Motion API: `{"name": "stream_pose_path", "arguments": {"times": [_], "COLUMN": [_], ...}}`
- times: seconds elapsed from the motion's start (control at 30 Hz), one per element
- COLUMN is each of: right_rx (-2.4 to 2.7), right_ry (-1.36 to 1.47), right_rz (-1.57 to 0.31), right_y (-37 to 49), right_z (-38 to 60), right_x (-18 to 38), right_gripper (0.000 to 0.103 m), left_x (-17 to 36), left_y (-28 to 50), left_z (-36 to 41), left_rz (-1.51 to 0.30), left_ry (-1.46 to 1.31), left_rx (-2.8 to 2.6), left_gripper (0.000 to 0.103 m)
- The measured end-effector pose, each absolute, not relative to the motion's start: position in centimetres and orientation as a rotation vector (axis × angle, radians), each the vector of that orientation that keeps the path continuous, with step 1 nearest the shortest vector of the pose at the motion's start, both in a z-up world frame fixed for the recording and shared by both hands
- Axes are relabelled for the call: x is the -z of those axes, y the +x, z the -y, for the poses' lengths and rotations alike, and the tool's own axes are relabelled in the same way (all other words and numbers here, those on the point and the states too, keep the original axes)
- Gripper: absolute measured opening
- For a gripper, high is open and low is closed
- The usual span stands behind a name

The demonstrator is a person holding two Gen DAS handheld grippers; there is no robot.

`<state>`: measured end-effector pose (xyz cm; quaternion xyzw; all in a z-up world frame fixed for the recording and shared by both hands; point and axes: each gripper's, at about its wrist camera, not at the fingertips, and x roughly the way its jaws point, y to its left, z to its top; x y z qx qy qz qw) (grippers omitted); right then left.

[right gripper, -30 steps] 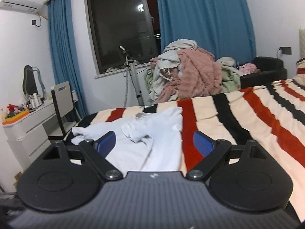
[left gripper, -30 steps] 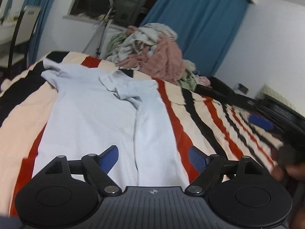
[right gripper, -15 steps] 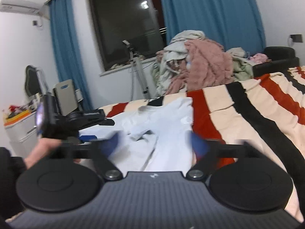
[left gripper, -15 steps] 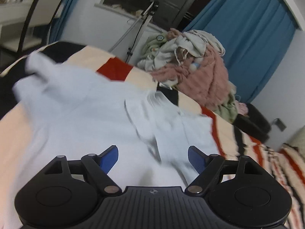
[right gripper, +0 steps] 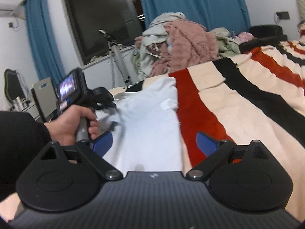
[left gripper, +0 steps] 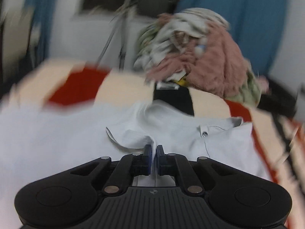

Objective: Fold clothes

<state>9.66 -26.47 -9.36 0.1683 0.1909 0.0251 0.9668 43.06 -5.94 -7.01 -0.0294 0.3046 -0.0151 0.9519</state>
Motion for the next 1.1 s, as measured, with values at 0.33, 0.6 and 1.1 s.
{"name": "stream_pose_path", "arguments": {"times": [0.33,0.6,1.1], "right_rx": [-0.028,-0.033,-0.054], "right_ry": [0.346,0.373,0.357], "right_rz": [-0.398,-0.387,-0.392], "right_y": [9.7,8.7,8.7], "right_z": [26.7,27.0,26.5], "right_x": [9.4,8.6,9.1], "right_gripper": [0.096,0.096,0.096], "left_x": [6.1,6.5,8.9], "left_y": [39.0,29.2,32.1], "left_z": [2.4,-0.6,4.2], "left_rz": [-0.661,-0.739,-0.7], "left_ry": [-0.225,-0.743,-0.215], "left_rx": [0.022,0.2,-0.144], "left_gripper": [0.054,0.069,0.021]}}
